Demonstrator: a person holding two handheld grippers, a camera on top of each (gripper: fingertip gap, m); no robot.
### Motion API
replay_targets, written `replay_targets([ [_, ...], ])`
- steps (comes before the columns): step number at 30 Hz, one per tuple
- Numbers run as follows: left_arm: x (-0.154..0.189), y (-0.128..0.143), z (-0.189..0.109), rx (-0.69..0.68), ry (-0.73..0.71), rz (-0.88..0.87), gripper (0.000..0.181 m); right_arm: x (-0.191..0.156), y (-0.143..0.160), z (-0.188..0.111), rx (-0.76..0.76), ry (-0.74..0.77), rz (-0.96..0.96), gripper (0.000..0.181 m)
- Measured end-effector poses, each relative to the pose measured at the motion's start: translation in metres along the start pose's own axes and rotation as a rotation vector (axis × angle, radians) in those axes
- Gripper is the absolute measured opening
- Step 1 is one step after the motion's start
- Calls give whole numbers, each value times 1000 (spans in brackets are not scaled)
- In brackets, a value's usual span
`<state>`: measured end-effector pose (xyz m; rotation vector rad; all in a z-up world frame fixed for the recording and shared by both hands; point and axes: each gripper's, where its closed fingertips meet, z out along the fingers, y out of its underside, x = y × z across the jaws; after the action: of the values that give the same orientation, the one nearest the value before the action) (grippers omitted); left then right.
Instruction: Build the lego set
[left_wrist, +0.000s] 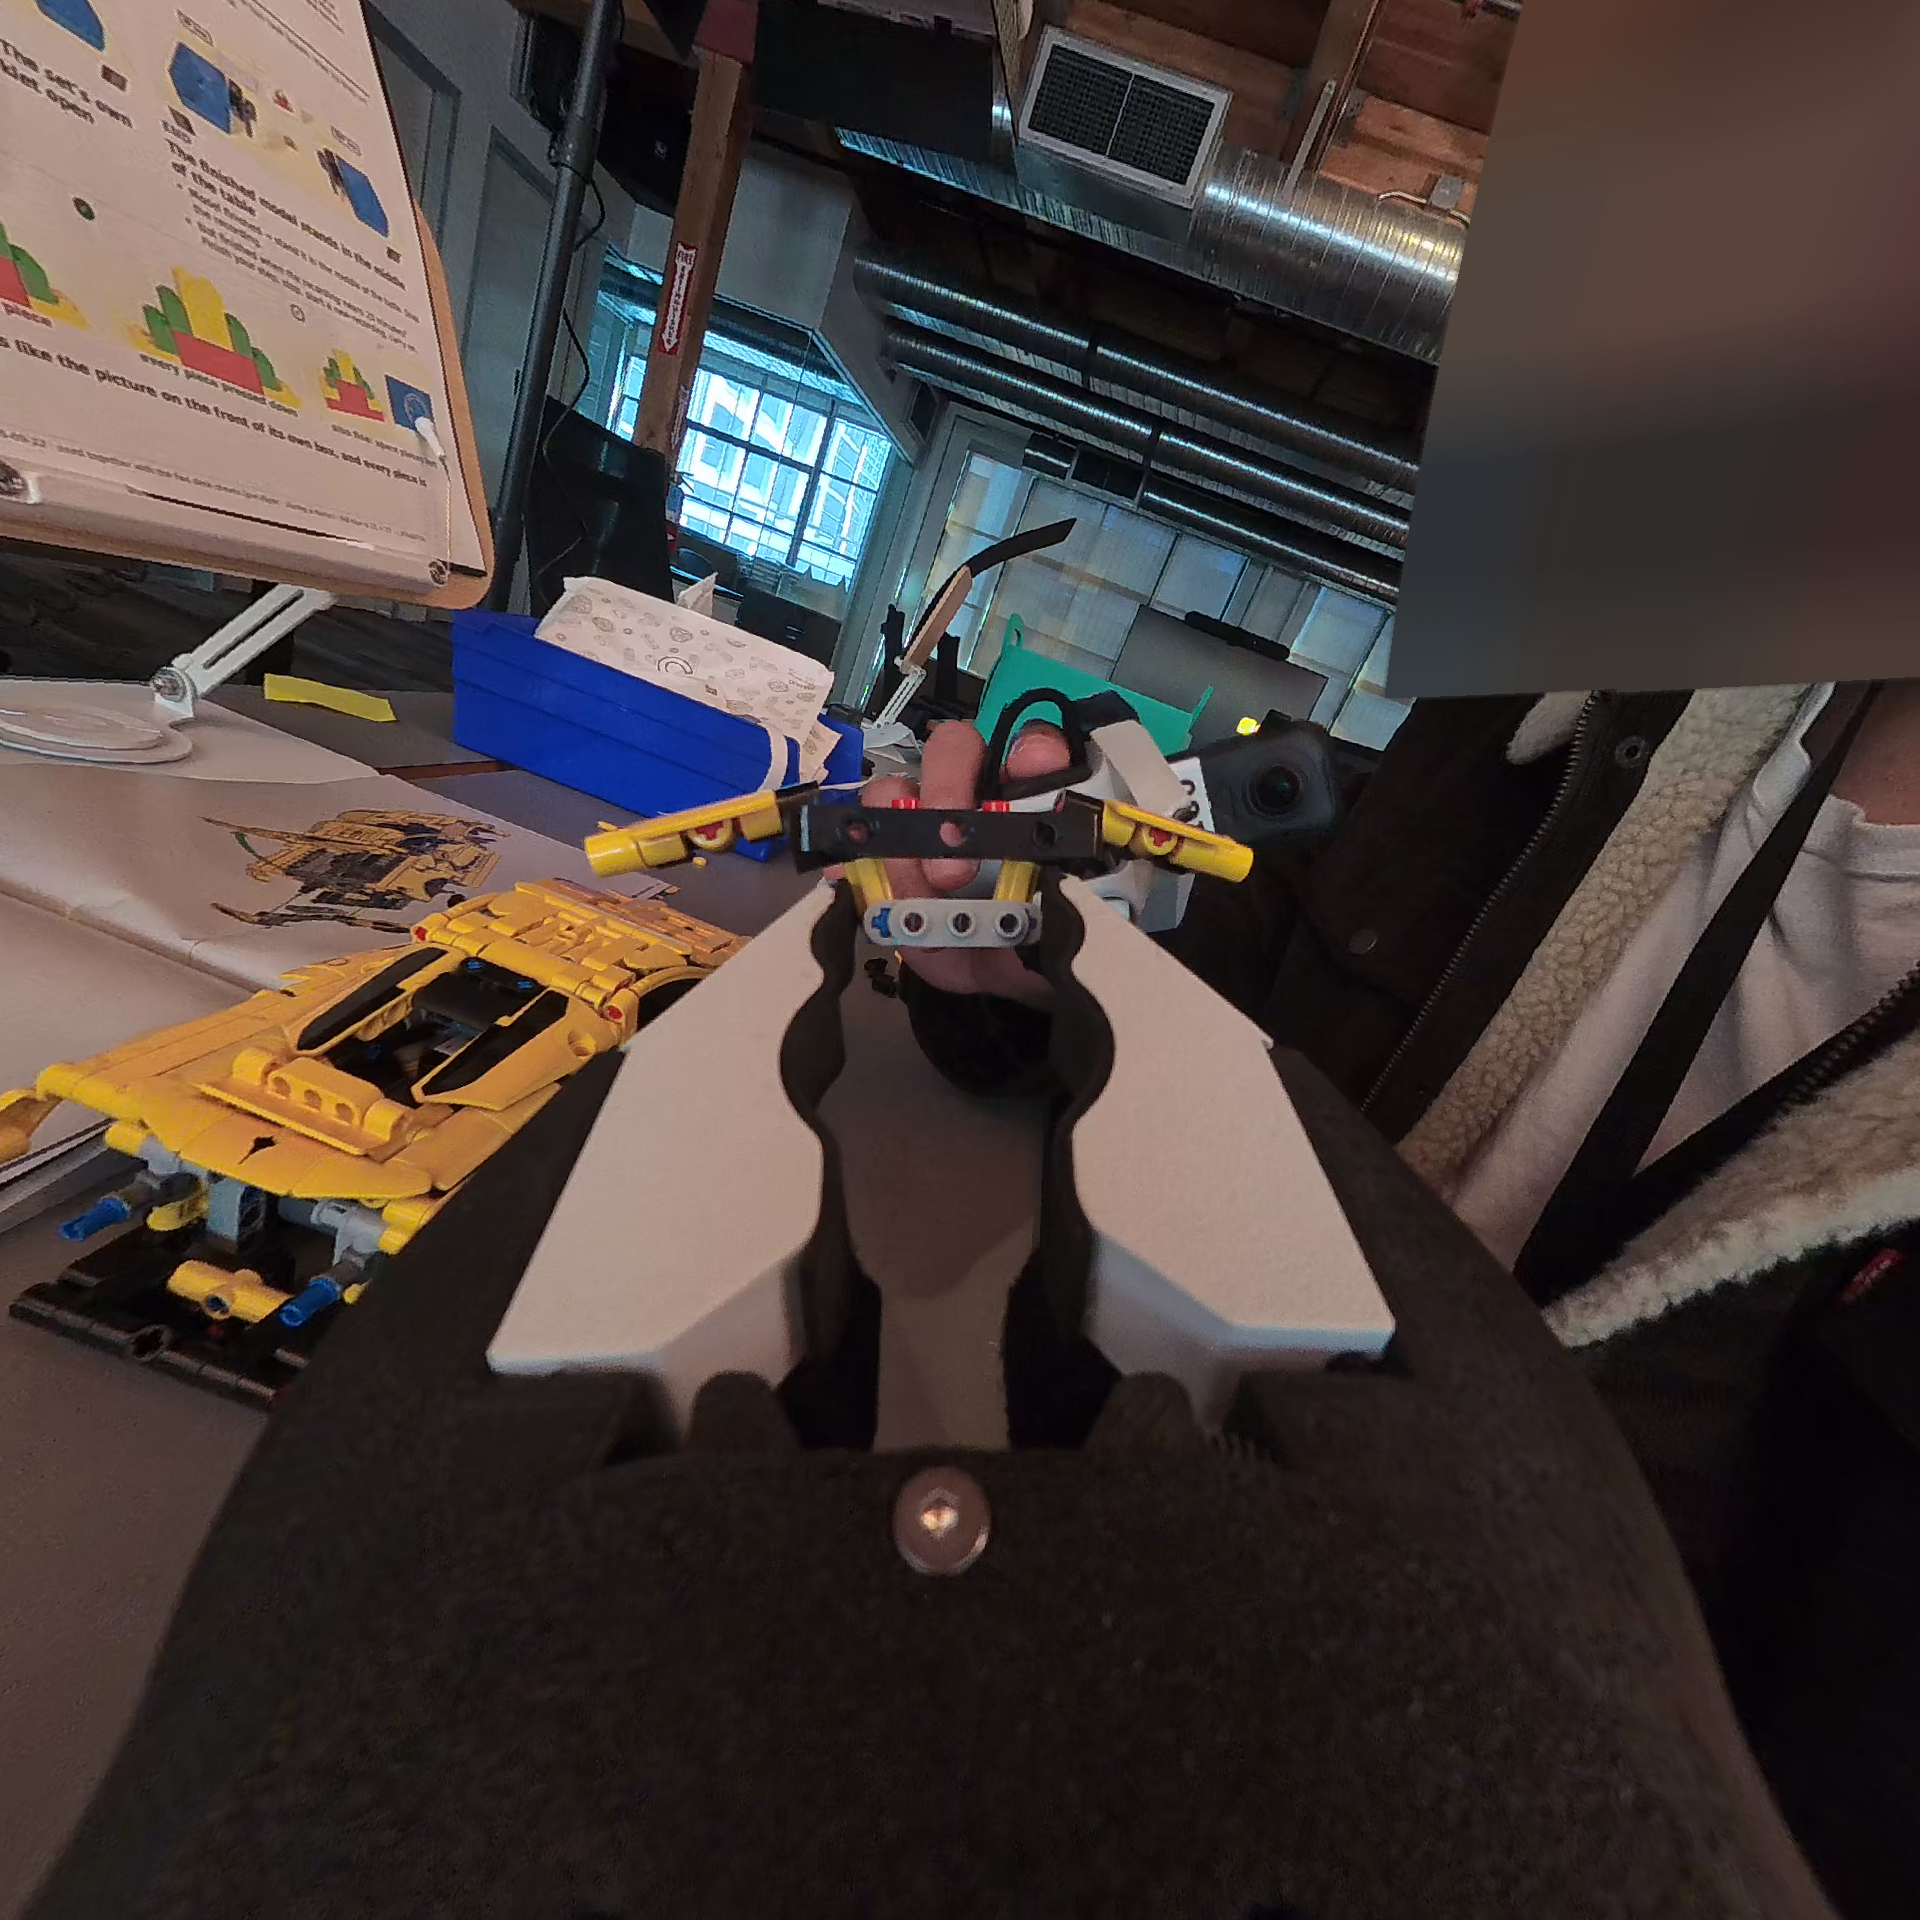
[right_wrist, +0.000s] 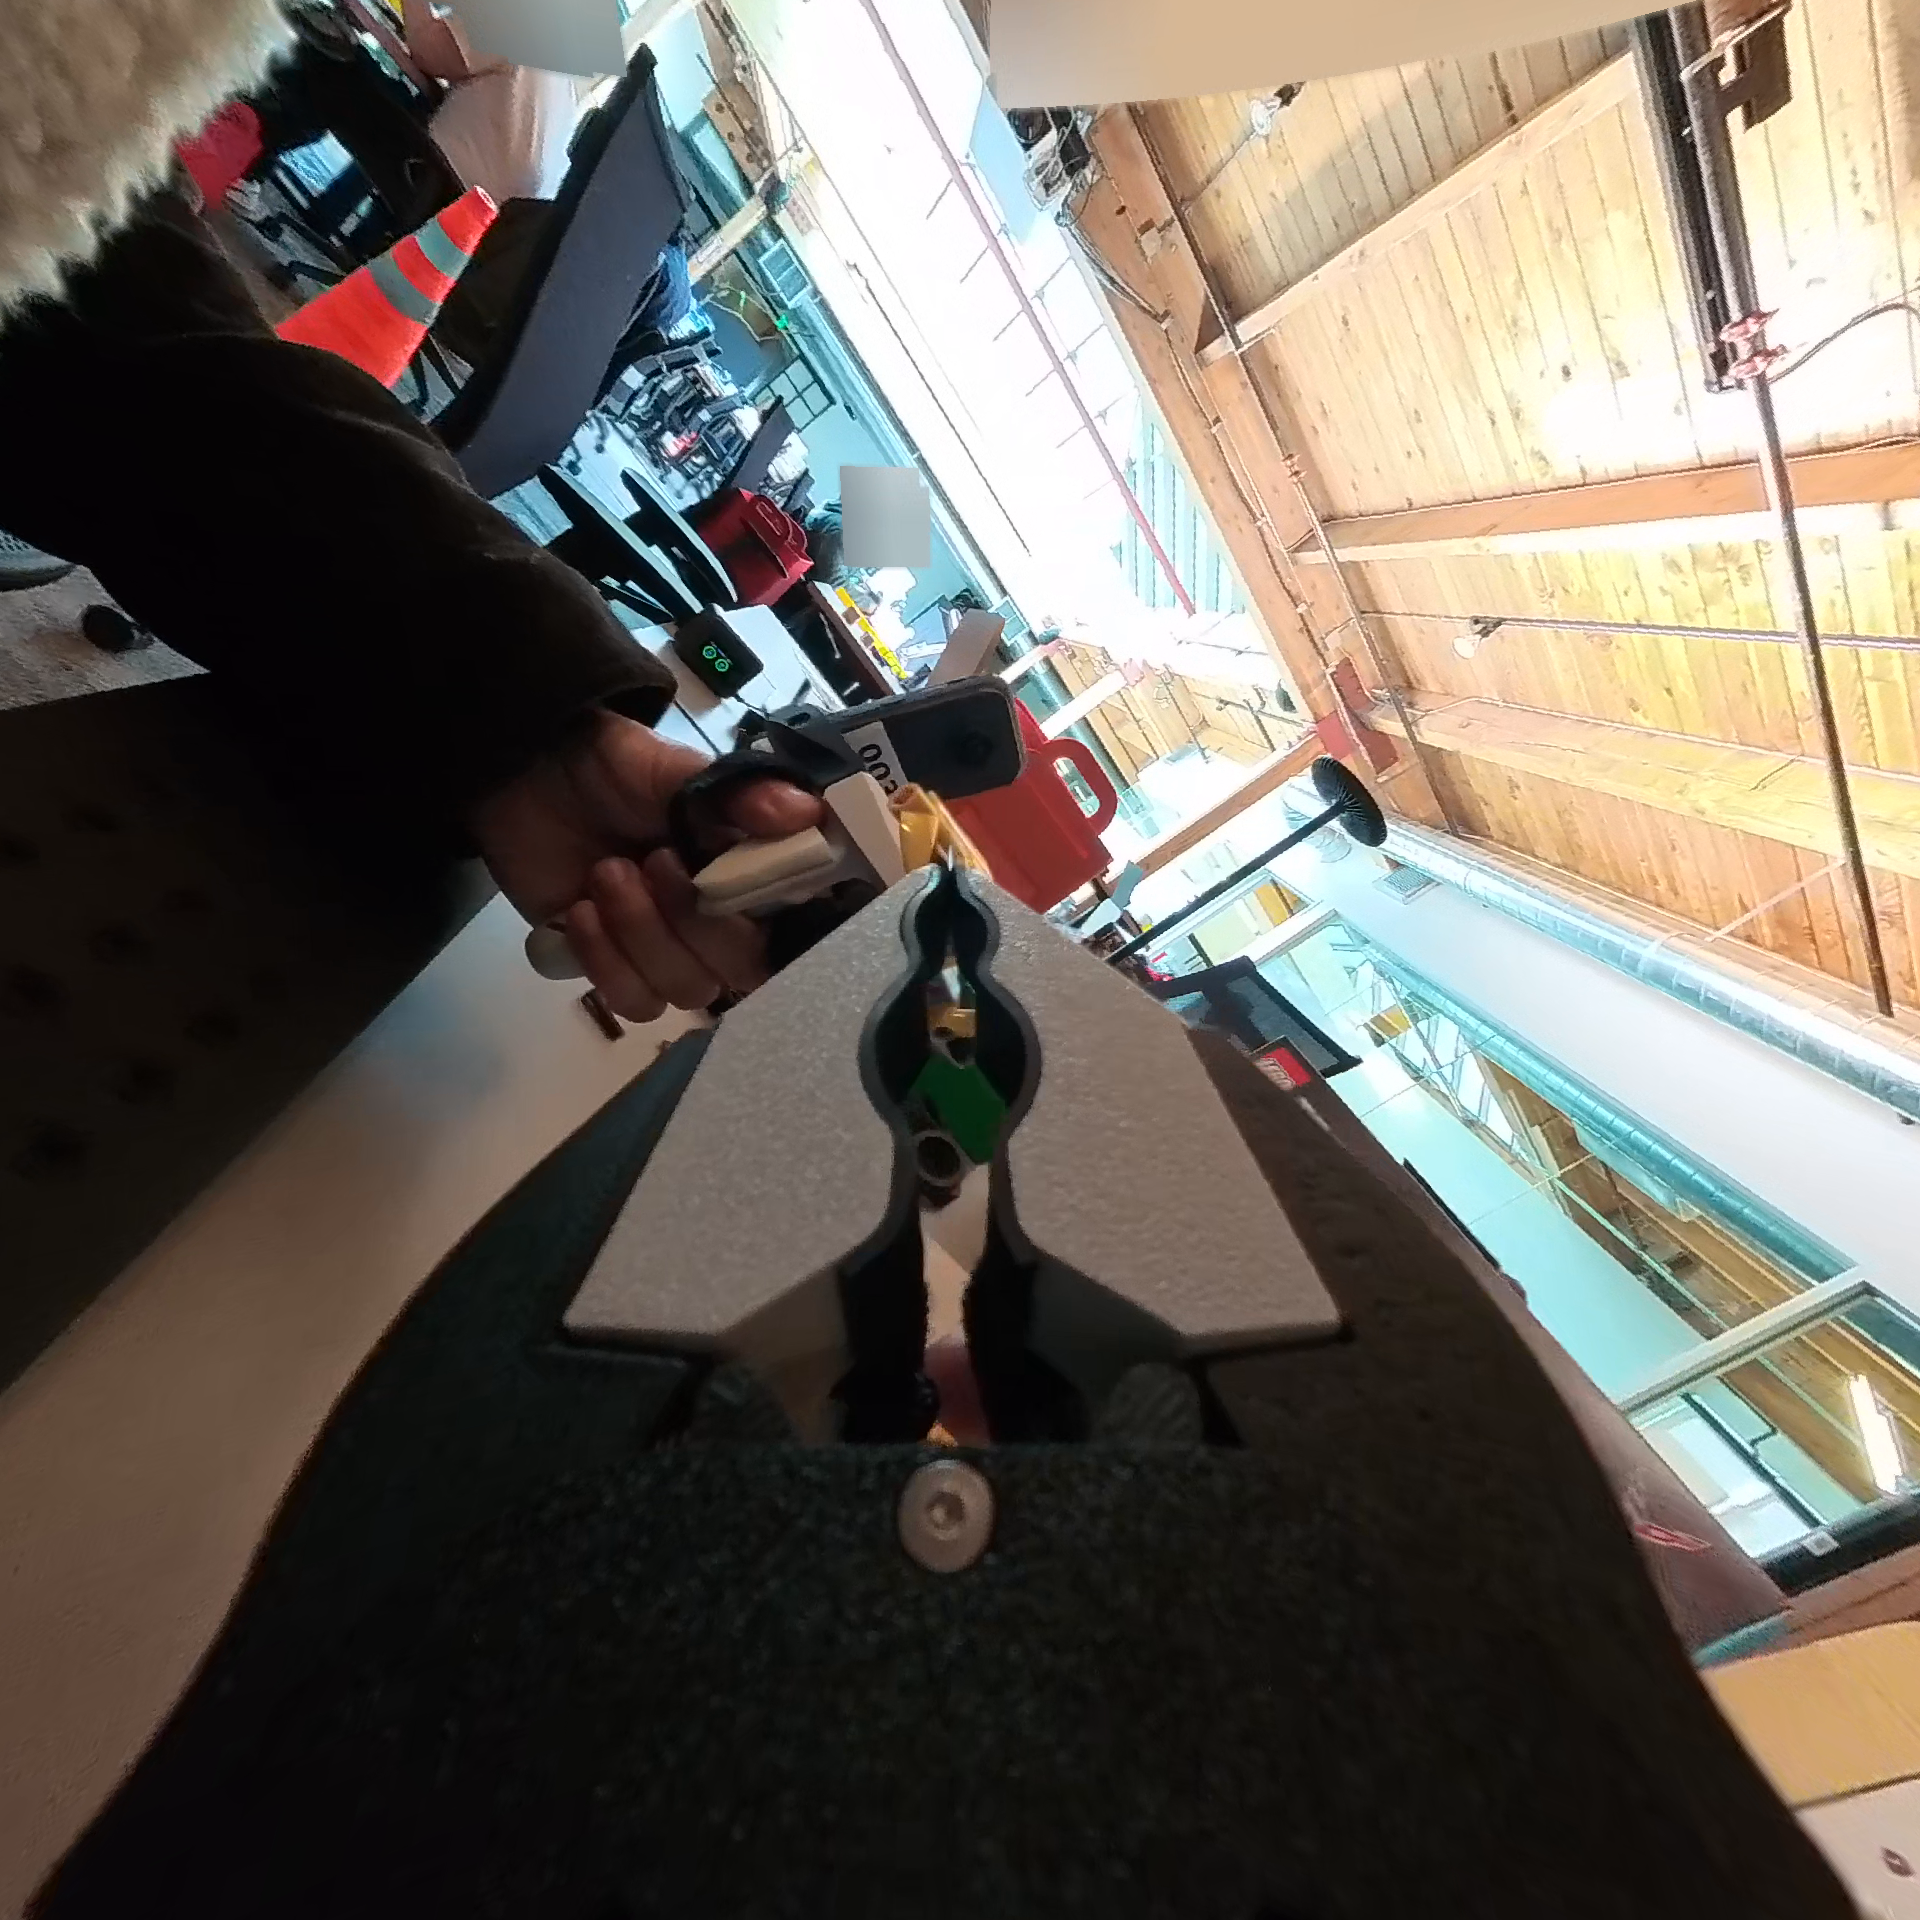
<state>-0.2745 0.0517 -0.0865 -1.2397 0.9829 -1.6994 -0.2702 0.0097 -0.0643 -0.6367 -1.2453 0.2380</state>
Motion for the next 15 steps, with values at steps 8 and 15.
replay_targets([
  [8,0,2,1,-12,-3,7,35,-2,1,-2,17,-40,88,0],
  [15,-1,4,1,-27,-18,21,35,-5,3,-3,12,-83,176,0],
])
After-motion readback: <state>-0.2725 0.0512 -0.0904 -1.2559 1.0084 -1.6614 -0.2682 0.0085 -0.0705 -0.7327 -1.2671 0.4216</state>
